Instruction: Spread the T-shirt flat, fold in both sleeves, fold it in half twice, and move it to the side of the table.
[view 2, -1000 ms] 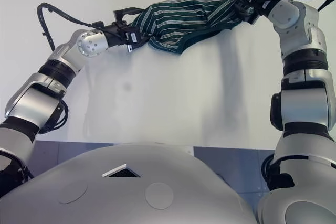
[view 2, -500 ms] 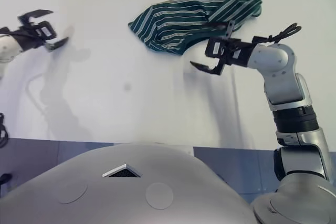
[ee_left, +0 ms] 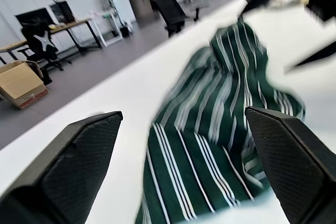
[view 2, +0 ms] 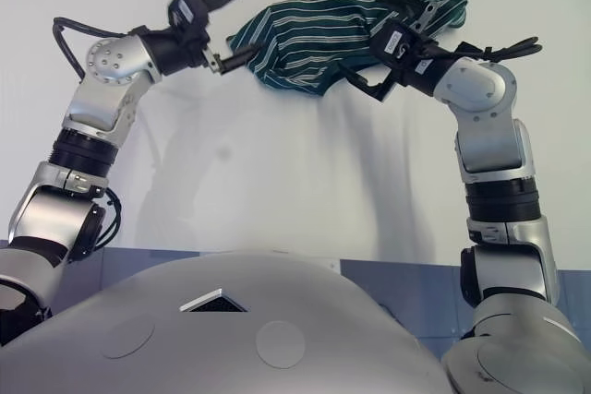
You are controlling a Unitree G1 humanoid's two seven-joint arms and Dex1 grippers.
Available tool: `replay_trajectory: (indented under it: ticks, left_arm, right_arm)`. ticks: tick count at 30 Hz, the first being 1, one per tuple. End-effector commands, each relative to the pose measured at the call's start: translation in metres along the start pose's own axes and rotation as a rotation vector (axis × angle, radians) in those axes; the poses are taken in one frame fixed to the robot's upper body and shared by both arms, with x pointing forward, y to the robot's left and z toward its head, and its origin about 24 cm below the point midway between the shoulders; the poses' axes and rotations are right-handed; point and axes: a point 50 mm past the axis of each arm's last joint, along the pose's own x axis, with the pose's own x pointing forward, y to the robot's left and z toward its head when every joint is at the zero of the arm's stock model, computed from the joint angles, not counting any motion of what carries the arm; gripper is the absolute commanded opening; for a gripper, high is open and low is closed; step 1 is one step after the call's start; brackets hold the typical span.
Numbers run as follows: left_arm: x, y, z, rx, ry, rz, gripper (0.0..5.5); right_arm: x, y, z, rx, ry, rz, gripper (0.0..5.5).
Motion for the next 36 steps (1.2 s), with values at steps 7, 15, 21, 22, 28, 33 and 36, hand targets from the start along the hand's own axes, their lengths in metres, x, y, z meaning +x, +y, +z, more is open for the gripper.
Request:
replay_trajectory:
  ticks: [7,15,21,22,28,33,36]
  left_arm:
    - [0.028,0.018,-0.018,0.095,0.307,0.166,4.32]
    - [0.023,-0.025,-0.075,0.31,0.52,0.023,4.32]
    - [-0.101,-0.016,-0.132,0.557,0.887,-0.261,4.32]
    - [-0.126,-0.013,-0.138,0.546,0.951,-0.288,4.32]
    - [-0.18,-0.016,-0.155,0.509,1.087,-0.273,4.32]
    - [-0.151,-0.012,-0.148,0.526,0.984,-0.203,4.32]
    - [-0.132,-0.012,-0.144,0.533,0.928,-0.169,4.32]
  right_arm:
    - [0.003,0.035,-0.012,0.106,0.01,-0.028,5.37]
    - [0.004,0.032,-0.01,0.121,-0.003,-0.055,5.37]
    - [-0.007,0.019,-0.015,0.103,0.018,-0.092,5.37]
    - [-0.008,0.015,-0.014,0.099,0.017,-0.104,5.37]
    - [-0.001,-0.032,0.006,0.053,-0.061,-0.274,5.37]
    - [0.048,-0.051,0.034,-0.036,-0.118,-0.339,5.37]
    - [0.083,-0.031,0.037,-0.049,-0.123,-0.259,5.37]
